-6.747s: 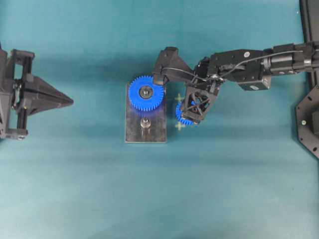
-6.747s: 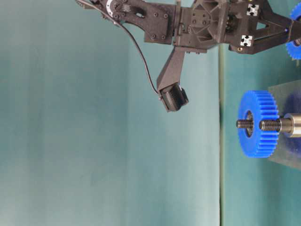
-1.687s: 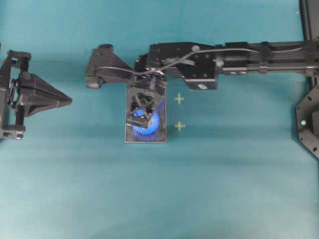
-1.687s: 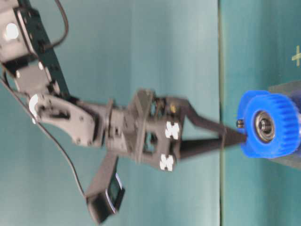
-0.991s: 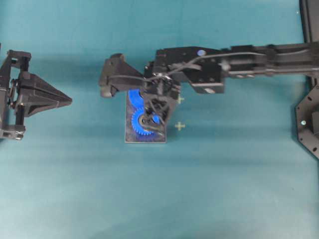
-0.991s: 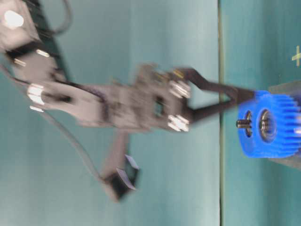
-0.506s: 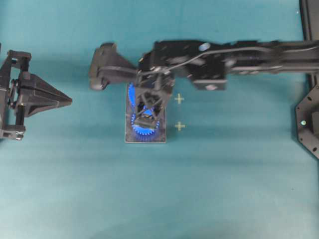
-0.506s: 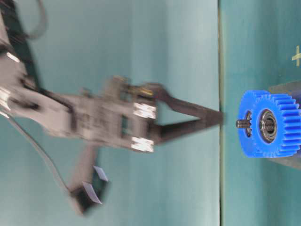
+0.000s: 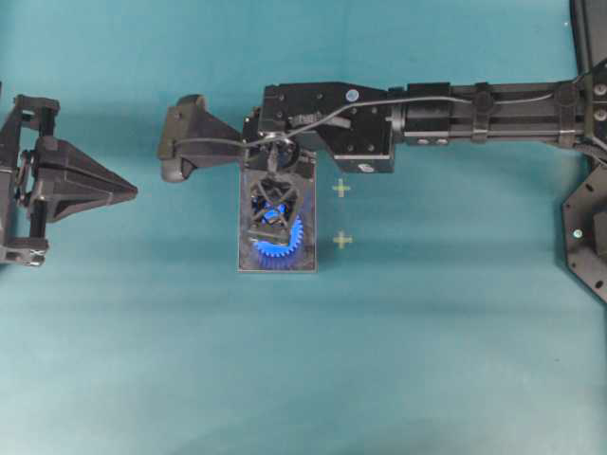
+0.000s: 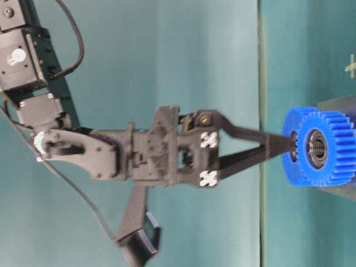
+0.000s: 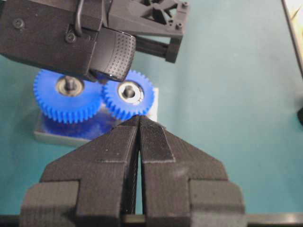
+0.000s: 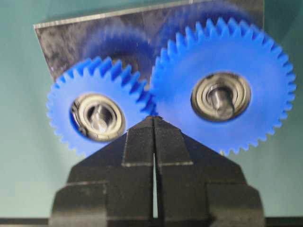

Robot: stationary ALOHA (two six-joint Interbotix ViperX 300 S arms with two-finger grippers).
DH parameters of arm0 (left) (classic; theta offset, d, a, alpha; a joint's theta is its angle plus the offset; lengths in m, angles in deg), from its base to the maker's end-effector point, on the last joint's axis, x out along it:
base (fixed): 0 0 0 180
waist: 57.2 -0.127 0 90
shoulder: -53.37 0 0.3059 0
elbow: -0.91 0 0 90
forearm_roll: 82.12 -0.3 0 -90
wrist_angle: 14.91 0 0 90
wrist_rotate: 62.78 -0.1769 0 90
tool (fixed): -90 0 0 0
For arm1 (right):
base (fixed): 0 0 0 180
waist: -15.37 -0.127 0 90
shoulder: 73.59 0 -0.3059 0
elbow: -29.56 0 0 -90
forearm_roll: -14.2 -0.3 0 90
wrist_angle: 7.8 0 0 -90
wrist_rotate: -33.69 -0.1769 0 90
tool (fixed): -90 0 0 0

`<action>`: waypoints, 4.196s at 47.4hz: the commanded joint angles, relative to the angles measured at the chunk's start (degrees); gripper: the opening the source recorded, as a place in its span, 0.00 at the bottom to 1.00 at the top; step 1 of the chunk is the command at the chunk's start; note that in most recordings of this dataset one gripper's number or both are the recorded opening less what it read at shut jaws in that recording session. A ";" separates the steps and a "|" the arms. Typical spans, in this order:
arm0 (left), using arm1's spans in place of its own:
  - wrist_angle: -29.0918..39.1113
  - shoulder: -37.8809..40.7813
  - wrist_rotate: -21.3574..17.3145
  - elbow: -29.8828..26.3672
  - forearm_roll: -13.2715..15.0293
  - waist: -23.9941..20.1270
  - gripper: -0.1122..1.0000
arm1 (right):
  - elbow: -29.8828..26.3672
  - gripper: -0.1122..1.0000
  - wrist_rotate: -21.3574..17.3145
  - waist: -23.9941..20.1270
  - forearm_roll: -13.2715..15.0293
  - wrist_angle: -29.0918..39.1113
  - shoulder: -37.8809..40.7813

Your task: Fit the small gear onto the shaft.

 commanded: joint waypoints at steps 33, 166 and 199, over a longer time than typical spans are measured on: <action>-0.44 -1.14 0.09 -0.44 -0.18 1.05 0.10 | -0.35 0.08 -3.78 -0.53 -2.11 -2.81 -5.45; -0.62 -3.16 1.05 2.81 -0.18 0.44 0.10 | 45.70 0.08 -4.75 -2.72 -3.96 -45.26 -38.85; -5.98 -3.43 1.58 5.89 -0.18 -0.88 0.10 | 50.80 0.08 -4.13 -3.43 -3.78 -53.79 -38.32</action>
